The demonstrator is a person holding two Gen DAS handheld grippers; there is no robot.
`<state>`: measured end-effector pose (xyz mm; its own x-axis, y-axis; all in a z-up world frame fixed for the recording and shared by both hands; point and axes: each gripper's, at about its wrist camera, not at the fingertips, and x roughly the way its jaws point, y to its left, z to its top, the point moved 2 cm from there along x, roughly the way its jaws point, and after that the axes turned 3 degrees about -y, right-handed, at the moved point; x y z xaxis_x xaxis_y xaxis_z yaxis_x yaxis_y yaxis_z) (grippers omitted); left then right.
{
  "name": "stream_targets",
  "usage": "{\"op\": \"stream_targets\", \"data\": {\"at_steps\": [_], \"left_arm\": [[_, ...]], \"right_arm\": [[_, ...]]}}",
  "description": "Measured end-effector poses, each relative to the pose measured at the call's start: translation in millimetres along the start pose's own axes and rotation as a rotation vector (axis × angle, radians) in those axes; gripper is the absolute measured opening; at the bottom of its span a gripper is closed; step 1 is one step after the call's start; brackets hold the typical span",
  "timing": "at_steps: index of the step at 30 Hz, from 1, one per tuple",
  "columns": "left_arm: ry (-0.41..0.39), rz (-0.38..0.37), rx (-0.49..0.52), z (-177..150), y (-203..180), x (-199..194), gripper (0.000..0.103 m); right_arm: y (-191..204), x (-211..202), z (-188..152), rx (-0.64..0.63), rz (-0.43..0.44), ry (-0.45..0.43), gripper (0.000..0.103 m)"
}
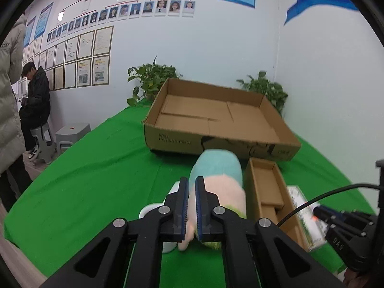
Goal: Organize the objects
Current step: 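Move both grippers toward the plush toy beside the white fan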
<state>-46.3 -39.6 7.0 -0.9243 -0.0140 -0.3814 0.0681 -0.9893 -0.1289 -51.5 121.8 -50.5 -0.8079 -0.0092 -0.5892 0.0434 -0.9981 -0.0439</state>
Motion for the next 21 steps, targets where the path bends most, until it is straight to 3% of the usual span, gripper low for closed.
{"op": "stream_targets", "data": {"at_steps": [1,2,3,4,5,6,7,13,21], "left_arm": [[-0.020,-0.013,-0.008,6.1,1.0,-0.4,0.004],[-0.031,-0.019,-0.009,11.1,0.3,0.3,0.012],[-0.029,-0.018,-0.004,16.1,-0.3,1.9,0.023],[-0.018,-0.011,0.010,20.1,-1.3,4.1,0.065],[-0.011,-0.002,0.018,21.1,-1.2,6.2,0.103],[-0.008,0.001,0.025,21.8,-1.8,7.3,0.100],[0.009,-0.014,0.034,21.4,-3.8,9.9,0.101],[0.112,-0.098,0.124,6.8,-22.4,19.6,0.101],[0.201,-0.217,0.083,4.6,-30.2,18.6,0.101]], "right_arm": [[-2.0,3.6,2.9,0.004,0.004,0.011,0.007],[-4.4,8.2,7.3,0.012,0.018,0.031,0.007],[-5.9,11.1,9.8,0.021,0.030,0.045,0.017],[-7.6,14.3,13.3,0.034,0.048,0.061,0.029],[-8.2,15.3,14.8,0.037,0.063,0.064,0.070],[-8.9,16.6,16.5,0.039,0.082,0.060,0.098],[-9.6,16.6,16.8,0.038,0.090,0.052,0.101],[-13.6,26.6,3.9,0.030,0.113,0.124,0.101],[-25.6,10.6,10.8,0.049,0.098,0.119,0.101]]}}
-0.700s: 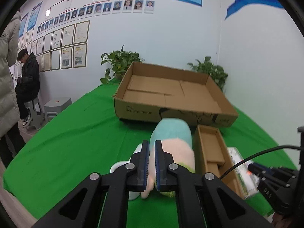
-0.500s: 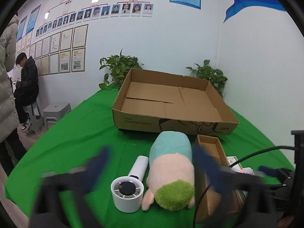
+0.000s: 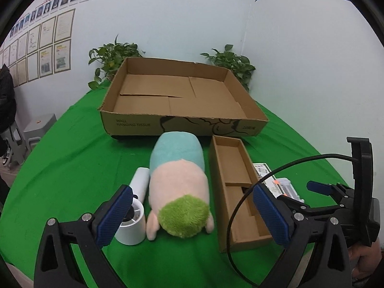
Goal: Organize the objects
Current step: 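Move both grippers toward the plush toy beside the white fan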
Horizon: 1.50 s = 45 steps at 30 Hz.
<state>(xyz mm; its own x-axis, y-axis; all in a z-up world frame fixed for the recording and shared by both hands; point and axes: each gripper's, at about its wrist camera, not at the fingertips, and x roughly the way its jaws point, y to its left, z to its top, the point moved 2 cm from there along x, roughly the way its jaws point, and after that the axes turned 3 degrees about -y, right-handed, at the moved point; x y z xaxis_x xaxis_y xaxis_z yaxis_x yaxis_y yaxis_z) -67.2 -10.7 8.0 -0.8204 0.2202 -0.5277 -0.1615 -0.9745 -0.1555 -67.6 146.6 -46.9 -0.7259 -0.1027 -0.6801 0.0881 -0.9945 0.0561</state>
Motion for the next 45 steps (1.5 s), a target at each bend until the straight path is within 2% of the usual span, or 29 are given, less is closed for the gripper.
{"op": "stream_targets", "data": {"at_steps": [12,21,27,33,45], "left_arm": [[0.052,-0.004,0.075,-13.0,-24.4,-5.9,0.101],[0.021,0.007,0.016,-15.8,-22.9,-25.8,0.101],[0.000,0.016,0.012,-12.0,-20.2,-32.6,0.101],[-0.004,0.018,0.025,-6.6,-19.8,-28.0,0.101],[0.065,-0.022,-0.031,-2.8,-1.8,5.8,0.101]], "right_arm": [[6.6,-18.9,-2.6,-0.004,0.010,-0.029,0.101],[7.6,-35.4,-6.9,-0.029,-0.014,-0.062,0.101],[5.9,-41.8,-6.3,-0.025,-0.029,-0.076,0.101],[6.3,-39.4,-2.3,-0.026,-0.039,-0.081,0.101],[2.8,-13.2,5.6,-0.033,-0.048,-0.044,0.101]]}}
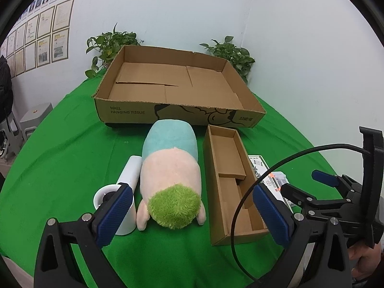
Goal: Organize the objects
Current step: 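Move both grippers toward the plush toy beside the white fan, then grasp the teal-and-pink plush toy with the right gripper and lift it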
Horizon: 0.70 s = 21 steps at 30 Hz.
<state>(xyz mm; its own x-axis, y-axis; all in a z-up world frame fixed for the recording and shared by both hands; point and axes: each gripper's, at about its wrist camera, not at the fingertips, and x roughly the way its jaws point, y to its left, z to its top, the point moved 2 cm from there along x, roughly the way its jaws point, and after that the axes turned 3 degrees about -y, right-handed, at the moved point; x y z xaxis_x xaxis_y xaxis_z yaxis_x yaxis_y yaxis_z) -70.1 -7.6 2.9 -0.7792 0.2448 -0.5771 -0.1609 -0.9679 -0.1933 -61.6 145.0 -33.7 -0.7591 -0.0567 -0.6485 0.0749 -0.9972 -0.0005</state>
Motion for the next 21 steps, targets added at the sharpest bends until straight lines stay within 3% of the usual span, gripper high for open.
{"op": "stream_targets", "data": {"at_steps": [14,21], "left_arm": [[0.038,-0.029,-0.032,1.8,23.8,17.7,0.100],[0.053,-0.080,-0.064,1.5,51.4,17.0,0.099]], "right_arm": [[8.4,20.9,3.4,-0.040,0.031,0.010,0.101],[9.7,3.9,19.1,-0.135,0.182,-0.158,0.101]]}}
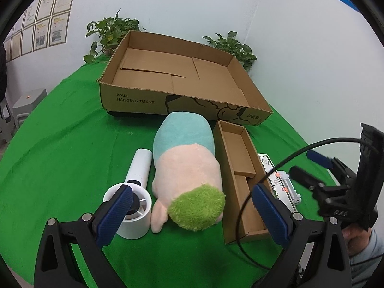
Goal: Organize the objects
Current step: 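Grasp the teal-and-pink plush toy with the right gripper and lift it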
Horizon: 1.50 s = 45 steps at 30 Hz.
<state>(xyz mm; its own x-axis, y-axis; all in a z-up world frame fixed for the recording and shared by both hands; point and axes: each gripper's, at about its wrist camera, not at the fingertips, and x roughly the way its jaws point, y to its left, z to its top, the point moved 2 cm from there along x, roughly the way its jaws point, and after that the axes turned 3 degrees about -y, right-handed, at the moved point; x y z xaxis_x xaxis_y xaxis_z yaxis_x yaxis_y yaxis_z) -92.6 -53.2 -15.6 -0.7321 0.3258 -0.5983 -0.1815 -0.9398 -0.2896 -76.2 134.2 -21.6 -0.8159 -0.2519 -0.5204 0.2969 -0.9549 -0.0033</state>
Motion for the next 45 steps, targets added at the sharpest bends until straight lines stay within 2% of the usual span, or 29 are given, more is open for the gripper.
{"op": "stream_targets", "data": {"at_steps": [3,7,8,11,15,18,21,23,26,29,33,35,37,40,45], "left_arm": [[0.020,-0.040,-0.063,0.6,22.1,1.9,0.097],[0.052,-0.095,-0.127,1.2,39.3,5.6,0.087],[0.057,-0.112,-0.136,1.2,41.7,5.9,0.083],[0.069,-0.148,-0.157,0.7,48.1,5.2,0.082],[0.038,-0.180,-0.173,8.6,56.8,-8.9,0.082],[-0.001,-0.143,-0.159,21.9,65.8,-24.0,0.079],[-0.012,-0.146,-0.173,34.6,79.8,-32.0,0.079],[-0.034,-0.162,-0.192,42.8,90.0,-38.1,0.079],[-0.035,-0.174,-0.218,50.4,100.5,-36.5,0.079],[0.007,-0.206,-0.213,56.0,97.3,-20.8,0.079],[0.114,-0.311,-0.218,52.4,76.7,17.1,0.079],[0.220,-0.366,-0.232,40.7,63.3,40.5,0.079],[0.287,-0.397,-0.241,30.2,53.7,54.7,0.080],[0.295,-0.430,-0.255,26.8,44.9,55.9,0.079],[0.228,-0.453,-0.260,41.3,40.9,37.0,0.065]], "right_arm": [[0.4,-4.9,12.9,0.017,0.130,-0.040,0.101],[9.7,16.1,27.0,0.058,0.253,0.008,0.101],[14.9,25.2,29.9,0.058,0.282,0.028,0.101],[31.4,55.0,40.6,0.080,0.367,0.108,0.101],[61.0,109.3,43.0,0.153,0.462,0.297,0.101],[81.2,135.6,33.7,0.160,0.446,0.398,0.102],[92.3,140.6,27.5,0.123,0.379,0.411,0.102],[93.7,137.6,19.1,0.137,0.374,0.429,0.102],[98.7,121.4,9.8,0.077,0.369,0.413,0.095],[97.3,102.2,1.7,0.066,0.389,0.407,0.078],[84.3,79.7,-11.7,0.099,0.401,0.387,0.069],[83.9,74.0,-16.5,0.124,0.406,0.381,0.067],[80.7,64.1,-21.6,0.146,0.417,0.380,0.066],[78.1,54.8,-26.4,0.183,0.443,0.367,0.065],[74.3,40.2,-21.4,0.193,0.439,0.308,0.063]]}}
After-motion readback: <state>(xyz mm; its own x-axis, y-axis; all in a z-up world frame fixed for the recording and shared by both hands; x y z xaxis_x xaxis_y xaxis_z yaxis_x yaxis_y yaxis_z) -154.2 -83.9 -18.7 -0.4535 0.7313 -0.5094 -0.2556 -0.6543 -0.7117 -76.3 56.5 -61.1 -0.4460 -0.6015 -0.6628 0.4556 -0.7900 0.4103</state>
